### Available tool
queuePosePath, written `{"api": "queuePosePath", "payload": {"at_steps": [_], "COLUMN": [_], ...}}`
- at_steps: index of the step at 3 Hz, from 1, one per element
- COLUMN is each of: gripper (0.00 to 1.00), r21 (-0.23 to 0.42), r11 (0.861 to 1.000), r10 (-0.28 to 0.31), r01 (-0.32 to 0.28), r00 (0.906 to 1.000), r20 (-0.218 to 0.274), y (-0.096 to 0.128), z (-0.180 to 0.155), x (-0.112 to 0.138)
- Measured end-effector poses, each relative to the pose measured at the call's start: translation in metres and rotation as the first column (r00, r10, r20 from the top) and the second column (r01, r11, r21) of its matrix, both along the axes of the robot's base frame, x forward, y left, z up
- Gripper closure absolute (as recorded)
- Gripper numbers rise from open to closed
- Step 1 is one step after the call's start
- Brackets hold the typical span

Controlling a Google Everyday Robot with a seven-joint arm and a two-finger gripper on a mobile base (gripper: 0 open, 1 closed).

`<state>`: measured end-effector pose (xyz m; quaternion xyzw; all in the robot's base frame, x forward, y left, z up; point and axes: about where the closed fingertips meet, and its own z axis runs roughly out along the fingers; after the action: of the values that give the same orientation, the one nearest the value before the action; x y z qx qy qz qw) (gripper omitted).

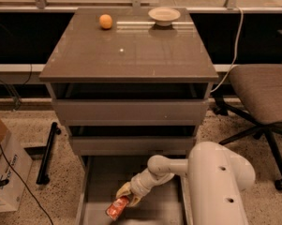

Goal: Pick coke can from bottom drawer and place on counter

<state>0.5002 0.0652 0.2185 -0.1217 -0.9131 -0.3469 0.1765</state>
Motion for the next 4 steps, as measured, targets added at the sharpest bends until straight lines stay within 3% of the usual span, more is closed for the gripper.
{"api": "queuePosePath", "payload": {"at_steps": [1, 2, 3, 4], "gripper": [1.0, 1.0, 1.0, 1.0], "r21": [0.02, 0.043, 0.064, 0.087], "r11": [1.0, 0.998, 0.995, 0.987], "r10": [-0.006, 0.025, 0.05, 0.069], "r01": [0.004, -0.036, -0.077, -0.133], "r00": [0.9952, 0.9756, 0.9372, 0.8515], "r20": [0.098, 0.218, 0.345, 0.52], "y": [-0.025, -0.051, -0.082, -0.125], "z": [0.044, 0.093, 0.142, 0.214], "x": [-0.011, -0.02, -0.023, -0.016]}}
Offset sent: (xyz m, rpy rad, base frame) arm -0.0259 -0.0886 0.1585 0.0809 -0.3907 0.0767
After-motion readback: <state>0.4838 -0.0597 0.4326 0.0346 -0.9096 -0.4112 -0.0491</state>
